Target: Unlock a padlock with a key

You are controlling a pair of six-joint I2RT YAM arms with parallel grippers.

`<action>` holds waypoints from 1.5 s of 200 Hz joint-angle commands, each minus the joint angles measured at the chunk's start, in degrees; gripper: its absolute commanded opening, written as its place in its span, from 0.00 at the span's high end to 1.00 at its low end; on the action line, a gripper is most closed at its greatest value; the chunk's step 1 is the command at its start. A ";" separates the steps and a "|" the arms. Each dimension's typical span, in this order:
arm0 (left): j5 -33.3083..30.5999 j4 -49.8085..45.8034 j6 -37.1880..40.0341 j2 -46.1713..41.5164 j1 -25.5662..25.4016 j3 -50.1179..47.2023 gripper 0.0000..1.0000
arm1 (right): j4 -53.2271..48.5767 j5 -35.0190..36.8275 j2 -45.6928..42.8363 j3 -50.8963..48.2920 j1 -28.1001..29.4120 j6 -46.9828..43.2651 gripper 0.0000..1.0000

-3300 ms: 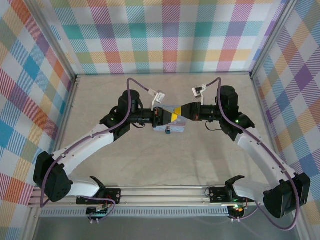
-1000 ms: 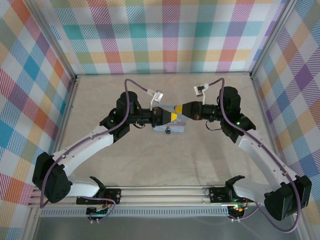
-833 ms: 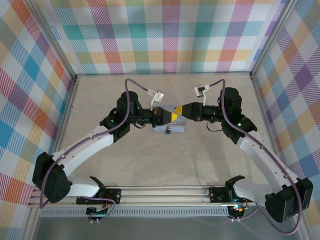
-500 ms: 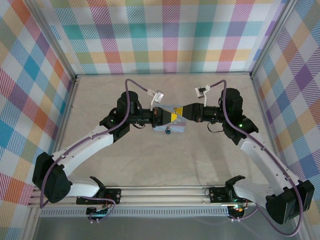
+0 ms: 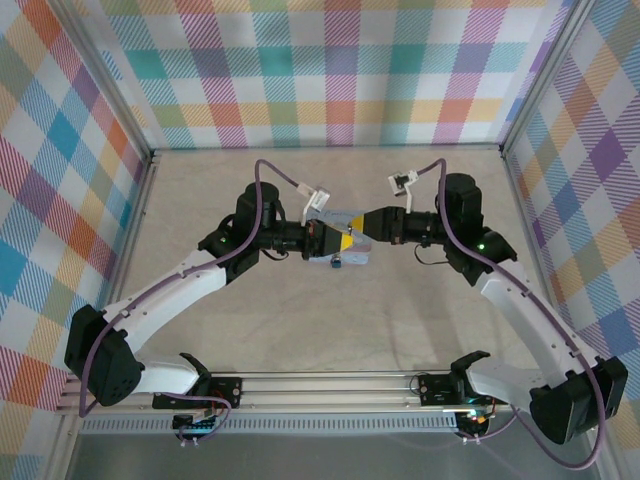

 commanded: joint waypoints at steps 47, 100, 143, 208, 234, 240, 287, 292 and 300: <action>2.81 -2.70 2.47 -0.60 -0.20 2.43 1.00 | -0.80 -5.82 3.03 3.14 0.21 -2.77 0.56; 2.55 -2.44 2.50 -0.19 -0.19 2.80 1.00 | -5.42 -5.92 3.29 3.87 0.21 -5.96 0.62; 2.59 -2.24 2.23 0.15 -0.22 2.89 1.00 | -7.46 -5.12 3.75 4.18 0.21 -7.49 0.64; 2.64 -2.27 2.17 0.13 -0.41 2.45 1.00 | -6.70 -4.64 4.17 5.28 0.47 -7.24 0.69; 2.67 -2.22 2.29 -0.18 -0.41 2.20 1.00 | -7.25 -4.48 4.08 5.28 0.47 -7.62 0.79; 2.61 -2.30 2.30 -0.16 -0.41 2.19 1.00 | -7.26 -4.44 4.04 5.28 0.47 -7.59 0.81; 3.16 -2.35 2.47 -0.07 -0.41 2.19 1.00 | -7.64 -5.10 3.73 5.53 0.43 -8.26 0.90; 3.16 -2.34 2.53 -0.05 -0.41 2.18 1.00 | -7.89 -4.94 3.75 5.62 0.47 -8.42 0.91; 3.10 -2.48 2.61 -0.18 -0.41 2.18 1.00 | -8.20 -4.89 3.74 5.76 0.47 -8.76 0.93</action>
